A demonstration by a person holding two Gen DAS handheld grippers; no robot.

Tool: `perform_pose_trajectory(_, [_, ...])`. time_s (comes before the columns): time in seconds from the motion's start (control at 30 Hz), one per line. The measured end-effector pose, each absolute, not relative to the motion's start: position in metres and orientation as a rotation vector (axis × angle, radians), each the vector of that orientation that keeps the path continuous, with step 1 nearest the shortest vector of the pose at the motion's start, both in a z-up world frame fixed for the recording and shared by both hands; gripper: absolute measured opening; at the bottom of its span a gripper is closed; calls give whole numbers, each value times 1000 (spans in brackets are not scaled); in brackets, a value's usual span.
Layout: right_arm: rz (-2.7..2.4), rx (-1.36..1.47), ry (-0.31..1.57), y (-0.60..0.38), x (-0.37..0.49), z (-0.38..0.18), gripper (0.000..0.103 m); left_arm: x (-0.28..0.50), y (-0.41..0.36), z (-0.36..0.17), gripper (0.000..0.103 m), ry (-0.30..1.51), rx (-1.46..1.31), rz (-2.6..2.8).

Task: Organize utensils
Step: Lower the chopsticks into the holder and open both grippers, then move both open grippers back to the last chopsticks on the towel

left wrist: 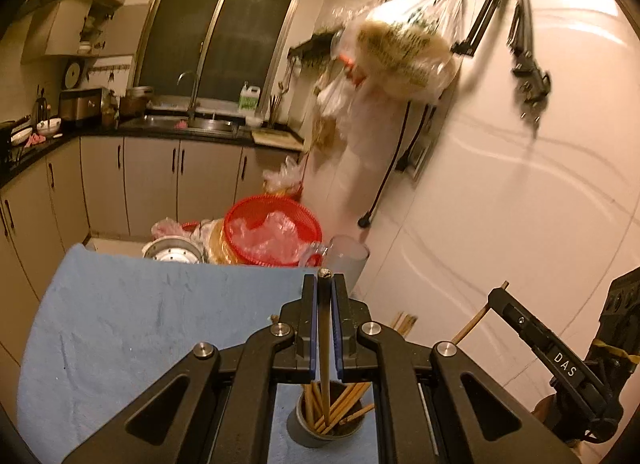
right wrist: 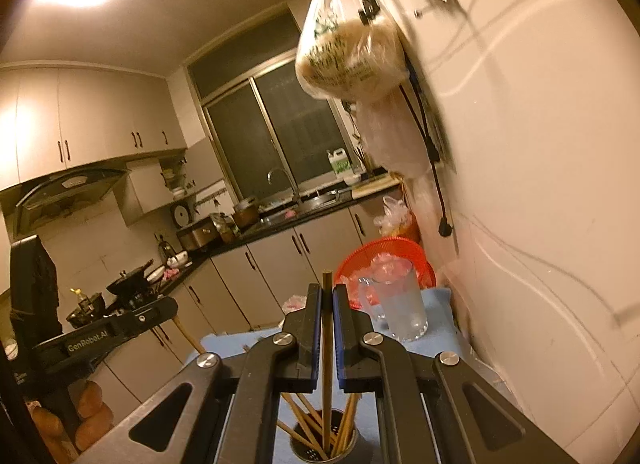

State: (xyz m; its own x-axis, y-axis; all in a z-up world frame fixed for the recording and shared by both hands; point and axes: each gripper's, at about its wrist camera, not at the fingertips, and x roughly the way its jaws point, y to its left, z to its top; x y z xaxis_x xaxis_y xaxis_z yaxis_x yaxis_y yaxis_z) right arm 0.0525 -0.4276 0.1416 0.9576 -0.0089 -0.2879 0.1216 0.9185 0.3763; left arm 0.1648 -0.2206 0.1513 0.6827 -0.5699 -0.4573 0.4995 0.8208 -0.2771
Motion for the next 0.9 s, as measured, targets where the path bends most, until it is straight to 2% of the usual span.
perform_pose_trajectory(0.53, [-57, 470, 444, -434, 90, 83, 8, 179, -237, 111, 7, 643, -83, -620])
perform_pose_trajectory(0.67, [-53, 481, 457, -436, 90, 82, 8, 181, -236, 112, 13, 652, -91, -626])
perform_pose_trajectory(0.73, [-49, 486, 445, -437, 85, 85, 8, 180, -233, 115, 21, 644, -96, -621])
perform_pose_trajectory(0.9, [-31, 495, 409, -431, 61, 99, 9, 167, -213, 124, 21, 621, -120, -620])
